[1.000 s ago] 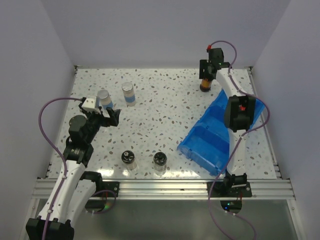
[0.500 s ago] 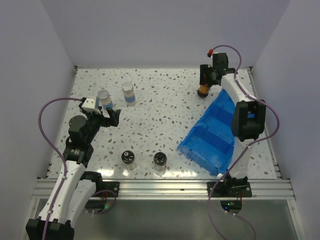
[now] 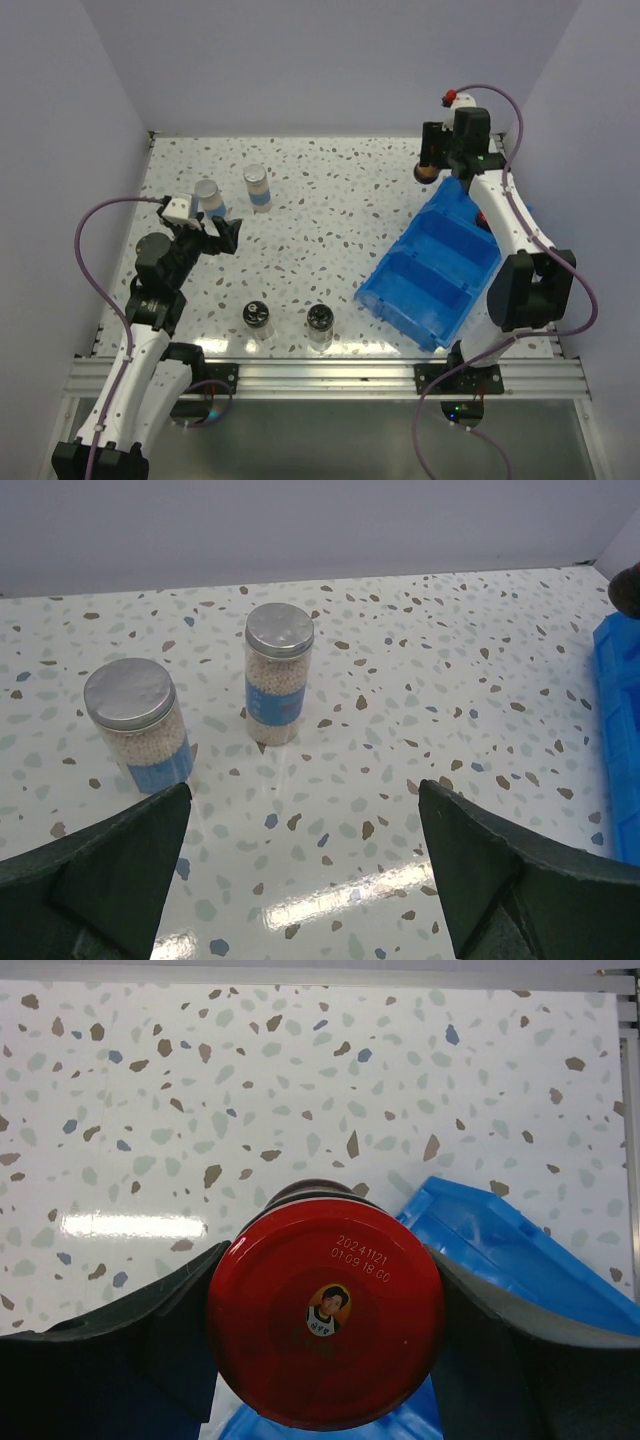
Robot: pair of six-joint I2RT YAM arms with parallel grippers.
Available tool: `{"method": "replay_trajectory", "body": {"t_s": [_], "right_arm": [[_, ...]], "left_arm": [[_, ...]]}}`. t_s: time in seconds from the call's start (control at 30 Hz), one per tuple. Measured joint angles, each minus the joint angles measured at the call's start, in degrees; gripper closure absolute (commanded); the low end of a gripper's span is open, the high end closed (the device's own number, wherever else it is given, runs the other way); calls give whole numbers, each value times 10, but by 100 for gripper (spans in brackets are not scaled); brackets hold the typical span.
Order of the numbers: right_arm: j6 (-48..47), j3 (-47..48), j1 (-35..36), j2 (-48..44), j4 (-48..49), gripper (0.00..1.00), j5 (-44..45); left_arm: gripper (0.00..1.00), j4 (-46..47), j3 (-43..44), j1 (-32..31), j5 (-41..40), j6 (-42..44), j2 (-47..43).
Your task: Organize the condiment bottles
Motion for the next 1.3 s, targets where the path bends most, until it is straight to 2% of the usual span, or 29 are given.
{"method": "replay_trajectory", "body": {"t_s": [0.33, 0.67, 0.77, 1.0, 1.1, 1.13, 1.23, 1.27, 1.3], "right_arm": [[-6, -68, -63, -35, 8, 100, 23], [-15, -118, -88, -34, 11, 97, 24], [-24, -130, -91, -28, 11, 91, 22], [-42, -146, -92, 5, 16, 66, 7], [-46, -149, -92, 17, 17, 52, 4], [-48, -149, -92, 21, 17, 43, 4], [-51, -149, -92, 24, 23, 25, 0], [-52, -149, -92, 25, 24, 15, -2], [-53, -149, -92, 25, 24, 13, -5]], "left_arm": [[0, 0, 0, 0, 2, 0, -3], [0, 0, 0, 0, 2, 0, -4], [0, 0, 0, 0, 3, 0, -5], [0, 0, 0, 0, 3, 0, -6], [0, 0, 0, 0, 3, 0, -6], [0, 0, 0, 0, 3, 0, -6], [0, 0, 0, 0, 3, 0, -6], [0, 0, 0, 0, 3, 0, -6], [0, 0, 0, 0, 3, 0, -6]]}}
